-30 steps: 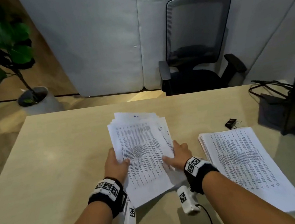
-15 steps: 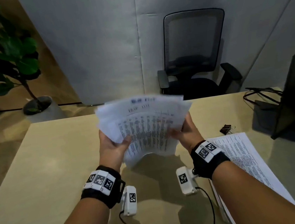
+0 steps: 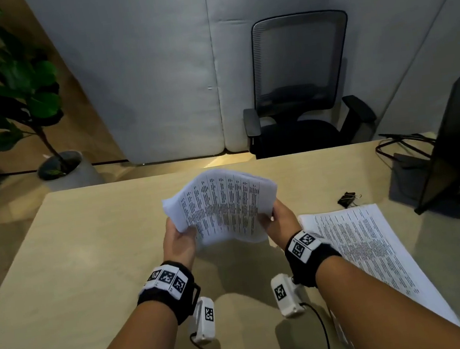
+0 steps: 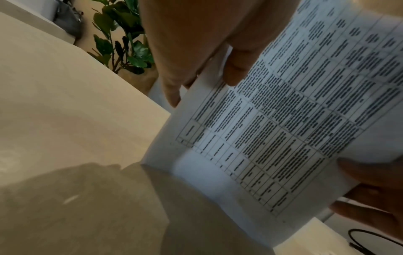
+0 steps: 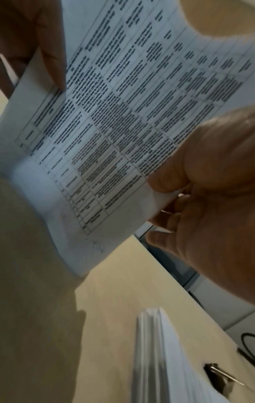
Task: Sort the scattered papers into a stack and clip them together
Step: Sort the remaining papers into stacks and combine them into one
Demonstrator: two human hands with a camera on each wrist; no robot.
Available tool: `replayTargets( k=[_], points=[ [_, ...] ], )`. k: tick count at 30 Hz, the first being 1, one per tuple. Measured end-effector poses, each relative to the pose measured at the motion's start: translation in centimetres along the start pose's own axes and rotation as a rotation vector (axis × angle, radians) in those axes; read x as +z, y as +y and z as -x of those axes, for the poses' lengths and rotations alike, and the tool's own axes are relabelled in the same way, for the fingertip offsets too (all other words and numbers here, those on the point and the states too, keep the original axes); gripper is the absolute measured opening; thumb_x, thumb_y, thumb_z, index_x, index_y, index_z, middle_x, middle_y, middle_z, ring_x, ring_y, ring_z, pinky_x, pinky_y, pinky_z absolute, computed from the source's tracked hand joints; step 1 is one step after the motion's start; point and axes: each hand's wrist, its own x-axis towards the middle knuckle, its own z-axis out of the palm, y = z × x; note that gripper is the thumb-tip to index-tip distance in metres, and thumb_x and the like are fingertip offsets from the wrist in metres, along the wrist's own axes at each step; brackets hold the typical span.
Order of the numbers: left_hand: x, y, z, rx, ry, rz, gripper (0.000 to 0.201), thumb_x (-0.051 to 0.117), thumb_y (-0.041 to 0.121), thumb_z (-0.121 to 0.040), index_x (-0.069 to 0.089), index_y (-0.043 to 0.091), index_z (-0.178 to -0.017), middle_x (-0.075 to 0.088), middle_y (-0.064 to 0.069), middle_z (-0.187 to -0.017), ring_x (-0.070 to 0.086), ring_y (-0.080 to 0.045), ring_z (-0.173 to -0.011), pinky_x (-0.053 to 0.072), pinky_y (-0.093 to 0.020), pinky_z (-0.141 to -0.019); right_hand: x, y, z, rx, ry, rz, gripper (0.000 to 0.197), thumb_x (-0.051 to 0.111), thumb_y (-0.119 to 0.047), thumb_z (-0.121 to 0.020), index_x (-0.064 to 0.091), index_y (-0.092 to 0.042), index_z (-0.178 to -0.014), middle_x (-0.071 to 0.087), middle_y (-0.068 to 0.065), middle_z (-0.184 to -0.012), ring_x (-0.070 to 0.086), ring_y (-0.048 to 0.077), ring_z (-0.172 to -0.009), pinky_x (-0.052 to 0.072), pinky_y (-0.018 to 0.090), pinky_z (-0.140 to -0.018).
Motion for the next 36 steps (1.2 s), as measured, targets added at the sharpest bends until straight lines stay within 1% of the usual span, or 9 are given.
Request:
replayTargets(
  k=[2,5,12,22,24,26,28,31,36],
  points=[
    [0.7,0.1,-0.2,-0.009,0.014,-0.098,0.038,0.05,-0.007,-0.087,0.052,0.013,-0.119,0.064,-0.005,-0.107,0.062,-0.021,-0.099,0.05,-0.036,-0.088,-1.1,0.0,-0.2,-0.014,0.053,0.058,0.023,0.055,-0.013,-0.091,0.056,-0.015,-0.114,0.064,0.005,-0.101,0.059,0.023,-0.095,0.05,0.035,-0.078],
    [2.7,1.0,-0.3,0.001,-0.012,-0.217,0.026,0.06,0.005,-0.088,0.051,0.018,-0.109,0.065,0.001,-0.093,0.064,-0.02,-0.083,0.053,-0.032,-0.072,-4.4,-0.3,-1.1,-0.023,0.17,0.067,0.011,0.054,-0.012,-0.091,0.054,-0.012,-0.103,0.064,0.007,-0.094,0.059,0.022,-0.084,0.051,0.031,-0.069],
    [10.5,-0.6,1.8,-0.201,-0.339,-0.287,0.034,0.06,0.01,-0.091,0.051,0.018,-0.122,0.071,-0.004,-0.1,0.071,-0.023,-0.087,0.058,-0.047,-0.08,-11.8,6.2,0.0,0.255,0.292,0.147,0.029,0.046,-0.008,-0.095,0.051,-0.011,-0.124,0.061,0.01,-0.106,0.052,0.02,-0.086,0.038,0.022,-0.077],
    [20.5,-4.3,8.0,-0.541,-0.622,-0.325,0.041,0.058,-0.005,-0.083,0.05,0.009,-0.121,0.068,-0.013,-0.103,0.069,-0.032,-0.091,0.06,-0.05,-0.07,-20.2,16.3,3.8,0.478,0.258,0.342,0.034,0.05,-0.009,-0.091,0.055,-0.011,-0.124,0.061,0.016,-0.117,0.059,0.031,-0.103,0.044,0.031,-0.089],
    [21.5,-4.7,8.5,-0.533,-0.611,-0.4,0.048,0.058,-0.002,-0.082,0.045,0.005,-0.128,0.063,-0.013,-0.114,0.065,-0.034,-0.099,0.06,-0.043,-0.062,-21.0,17.4,4.2,0.507,0.25,0.424,0.035,0.051,-0.016,-0.09,0.054,-0.016,-0.125,0.054,0.014,-0.12,0.053,0.031,-0.109,0.043,0.033,-0.094],
    [22.1,-4.6,8.6,-0.471,-0.586,-0.522,0.046,0.054,0.001,-0.083,0.042,0.001,-0.128,0.053,-0.017,-0.123,0.06,-0.033,-0.097,0.05,-0.026,-0.047,-21.3,18.2,4.4,0.584,0.246,0.524,0.042,0.051,-0.025,-0.09,0.048,-0.021,-0.132,0.041,0.012,-0.125,0.041,0.033,-0.118,0.038,0.04,-0.103],
    [22.8,-4.8,8.7,-0.49,-0.589,-0.501,0.043,0.053,0.003,-0.084,0.042,0.002,-0.126,0.052,-0.015,-0.118,0.057,-0.027,-0.091,0.052,-0.026,-0.056,-21.0,18.6,4.1,0.656,0.221,0.531,0.048,0.05,-0.027,-0.092,0.04,-0.018,-0.138,0.035,0.014,-0.13,0.035,0.034,-0.124,0.034,0.042,-0.106],
    [23.5,-4.7,9.4,-0.595,-0.603,-0.331,0.052,0.053,0.007,-0.084,0.037,0.01,-0.133,0.052,-0.01,-0.127,0.054,-0.03,-0.11,0.05,-0.047,-0.094,-20.0,18.4,3.2,0.682,0.158,0.546,0.045,0.049,-0.025,-0.093,0.041,-0.012,-0.136,0.042,0.016,-0.128,0.044,0.035,-0.12,0.04,0.038,-0.101],
    [23.0,-5.3,7.9,-0.644,-0.49,-0.321,0.064,0.05,0.003,-0.089,0.022,0.009,-0.146,0.043,-0.018,-0.14,0.047,-0.036,-0.122,0.041,-0.046,-0.1,-18.6,17.3,1.9,0.752,0.031,0.505,0.042,0.051,-0.028,-0.089,0.047,-0.007,-0.125,0.05,0.019,-0.128,0.054,0.036,-0.112,0.047,0.035,-0.093]
  ],
)
